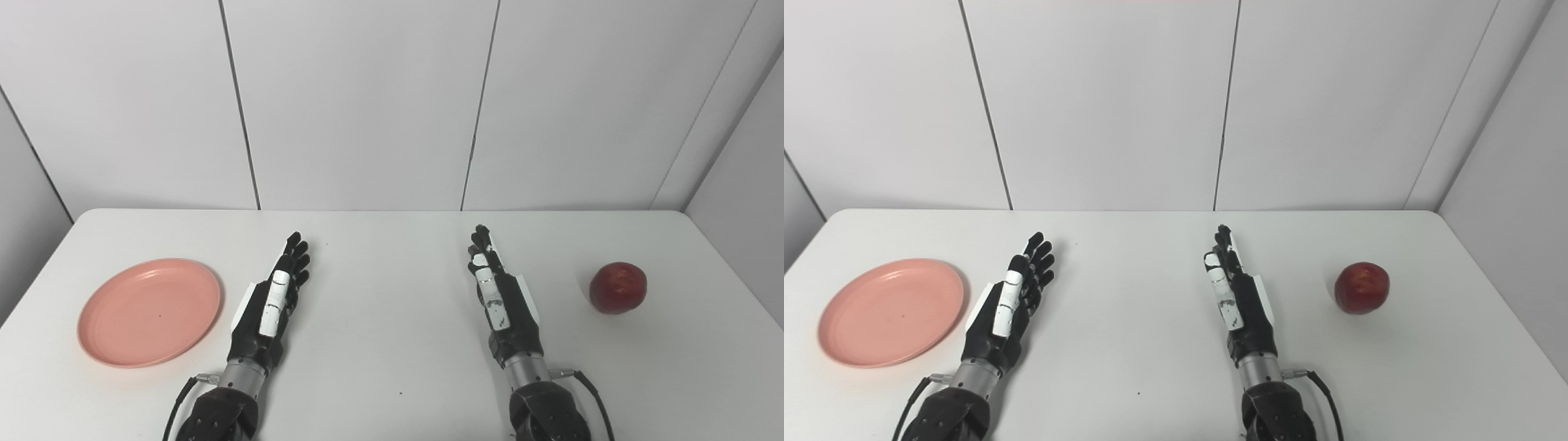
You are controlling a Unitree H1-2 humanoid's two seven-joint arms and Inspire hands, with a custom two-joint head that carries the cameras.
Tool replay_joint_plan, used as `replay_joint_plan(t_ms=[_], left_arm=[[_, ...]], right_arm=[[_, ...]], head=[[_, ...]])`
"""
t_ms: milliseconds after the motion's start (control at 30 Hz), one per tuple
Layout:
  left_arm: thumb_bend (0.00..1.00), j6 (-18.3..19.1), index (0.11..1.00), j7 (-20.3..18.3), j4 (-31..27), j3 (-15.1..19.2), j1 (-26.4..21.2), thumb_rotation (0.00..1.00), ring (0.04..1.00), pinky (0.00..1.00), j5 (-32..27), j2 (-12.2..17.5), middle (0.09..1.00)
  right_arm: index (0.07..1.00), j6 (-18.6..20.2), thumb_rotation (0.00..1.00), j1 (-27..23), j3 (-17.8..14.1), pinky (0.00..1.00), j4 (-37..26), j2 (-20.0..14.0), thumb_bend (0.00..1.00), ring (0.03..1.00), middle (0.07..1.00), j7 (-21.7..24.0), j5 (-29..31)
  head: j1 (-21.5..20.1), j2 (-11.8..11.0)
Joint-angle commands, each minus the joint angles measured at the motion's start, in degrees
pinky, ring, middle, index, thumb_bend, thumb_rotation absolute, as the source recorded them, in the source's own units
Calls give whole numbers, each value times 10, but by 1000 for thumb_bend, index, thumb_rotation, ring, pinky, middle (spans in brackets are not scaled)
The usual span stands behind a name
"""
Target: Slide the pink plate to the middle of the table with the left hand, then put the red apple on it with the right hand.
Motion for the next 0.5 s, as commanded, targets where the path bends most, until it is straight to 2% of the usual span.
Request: replay_joint_plan(t_ms=[0, 67, 100, 133, 167, 200, 233, 267, 300, 333, 467], left_arm=[[650, -24, 1000, 0, -9, 1, -15, 1000, 1000, 1000, -1, -1, 1000], [652, -20, 1000, 2, -13, -1, -13, 1000, 1000, 1000, 1, -3, 1000], [657, -18, 1000, 3, -14, -2, -12, 1000, 1000, 1000, 2, -4, 1000], [661, -19, 1000, 4, -14, -4, -11, 1000, 1000, 1000, 4, -7, 1000], [661, -21, 1000, 6, -13, -6, -10, 1000, 1000, 1000, 6, -11, 1000], [662, -22, 1000, 9, -11, -9, -10, 1000, 1000, 1000, 8, -16, 1000], [671, -22, 1000, 9, -10, -13, -10, 1000, 1000, 1000, 11, -21, 1000], [676, -22, 1000, 11, -8, -17, -11, 1000, 1000, 1000, 13, -26, 1000], [665, -22, 1000, 12, -6, -19, -11, 1000, 1000, 1000, 15, -29, 1000], [665, -22, 1000, 20, -5, -22, -12, 1000, 1000, 1000, 25, -35, 1000], [708, -13, 1000, 52, -2, -33, -13, 1000, 1000, 1000, 66, -47, 1000]], right_arm=[[1000, 3, 953, -18, 1, 1000, -9, 1, 657, 1000, 1000, 1, -5], [1000, 7, 958, -16, 1, 1000, -12, 0, 660, 1000, 1000, 1, -5], [1000, 9, 955, -14, 0, 1000, -14, -1, 658, 1000, 1000, 2, -3], [1000, 12, 945, -12, -2, 1000, -17, -4, 661, 1000, 1000, 4, -1], [1000, 14, 942, -9, -5, 1000, -21, -8, 662, 1000, 1000, 9, 7], [1000, 14, 939, -6, -8, 1000, -24, -13, 648, 1000, 1000, 15, 14], [1000, 10, 937, -4, -11, 1000, -24, -20, 635, 1000, 1000, 21, 22], [1000, 4, 937, -4, -14, 1000, -20, -28, 627, 1000, 1000, 27, 29], [1000, 0, 938, -4, -17, 1000, -17, -32, 621, 1000, 1000, 31, 33], [1000, -4, 936, -5, -21, 1000, -10, -37, 624, 1000, 1000, 38, 44], [1000, -8, 934, -5, -31, 1000, 5, -44, 660, 1000, 1000, 55, 71]], head=[[0, 1], [46, -9], [55, -10], [99, -16], [107, -17], [142, -25], [148, -26], [173, -32], [173, -32], [196, -39], [220, -48]])
